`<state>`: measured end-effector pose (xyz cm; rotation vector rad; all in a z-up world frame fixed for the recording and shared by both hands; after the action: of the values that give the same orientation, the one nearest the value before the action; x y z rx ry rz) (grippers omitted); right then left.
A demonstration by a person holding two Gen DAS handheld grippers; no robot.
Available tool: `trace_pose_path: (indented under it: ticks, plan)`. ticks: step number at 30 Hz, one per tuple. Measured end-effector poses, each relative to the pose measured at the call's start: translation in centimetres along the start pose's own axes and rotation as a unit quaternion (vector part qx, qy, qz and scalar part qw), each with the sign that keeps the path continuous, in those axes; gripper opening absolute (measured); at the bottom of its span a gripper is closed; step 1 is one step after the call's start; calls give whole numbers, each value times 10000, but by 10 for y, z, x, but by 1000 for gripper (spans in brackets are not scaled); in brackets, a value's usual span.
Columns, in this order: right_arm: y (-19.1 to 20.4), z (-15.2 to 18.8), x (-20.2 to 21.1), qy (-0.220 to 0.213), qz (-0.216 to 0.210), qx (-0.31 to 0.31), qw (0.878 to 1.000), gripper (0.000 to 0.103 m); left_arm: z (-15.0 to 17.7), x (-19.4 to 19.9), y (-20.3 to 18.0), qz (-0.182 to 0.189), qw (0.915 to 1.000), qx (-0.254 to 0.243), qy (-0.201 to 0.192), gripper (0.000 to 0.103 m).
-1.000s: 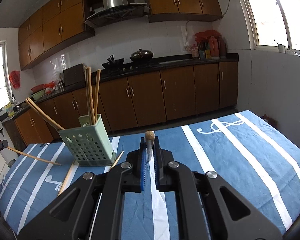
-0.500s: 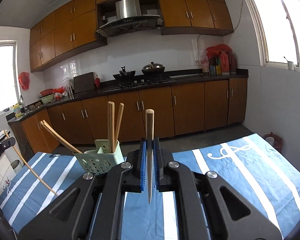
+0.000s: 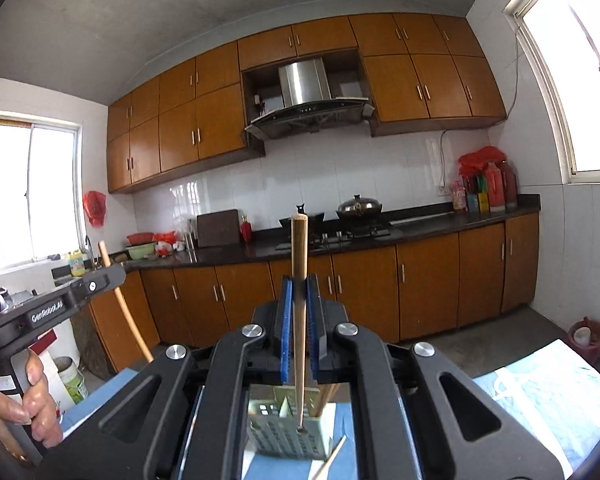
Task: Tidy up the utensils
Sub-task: 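Carry both held chopsticks upright over the green basket, then lower the chopsticks into the green basket and open both grippers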
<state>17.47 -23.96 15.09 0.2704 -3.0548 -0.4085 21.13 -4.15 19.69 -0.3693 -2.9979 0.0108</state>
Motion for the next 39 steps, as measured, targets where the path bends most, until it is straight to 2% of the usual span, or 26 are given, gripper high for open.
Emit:
trace_pose_path:
  ticks: [5,10,17,22,26,30,31,33,34,39]
  plan:
    - [0,3,-31,-26,103,-77,9999,8,-14,-28,-3,-418,9986,135,-310,8]
    - [-5,22,-57,205,196,-156,9995,8,-5,-58,1,-665,9967,203,-425,8]
    - [-12,48,-78,537,293,-140,9980,8,34,-102,2,-598,9977,270,176,8]
    - [-16,62,-83,759,313,-203,9964,8,56,-117,9,-505,9969,299,530,8]
    - [-17,63,-79,820,312,-210,9959,8,63,-117,12,-432,9964,312,665,11]
    - [-19,59,-69,789,349,-213,9960,10,61,-109,15,-414,9964,296,683,23]
    - [-20,57,-63,775,368,-224,9961,12,60,-106,16,-413,9964,291,683,23]
    - [-23,53,-54,730,452,-232,9960,33,58,-98,18,-424,9963,277,692,23]
    - [-26,53,-47,701,502,-241,9960,36,58,-92,19,-438,9962,270,703,23]
    - [-44,68,-19,951,758,-337,9920,37,68,-61,29,-487,9945,261,885,24]
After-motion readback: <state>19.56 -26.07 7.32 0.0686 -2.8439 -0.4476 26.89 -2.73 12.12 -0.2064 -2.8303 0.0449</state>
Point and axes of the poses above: each gripper's, at about its wrist camera, not at the fingertips, and x roughly against the way its jaws point, y to its left, z to its underside, the point moved 5 cm from there along -x, roughly the way its jaws point, and after that the axes turned 6 degrees about -x, right-handed, at the moved point
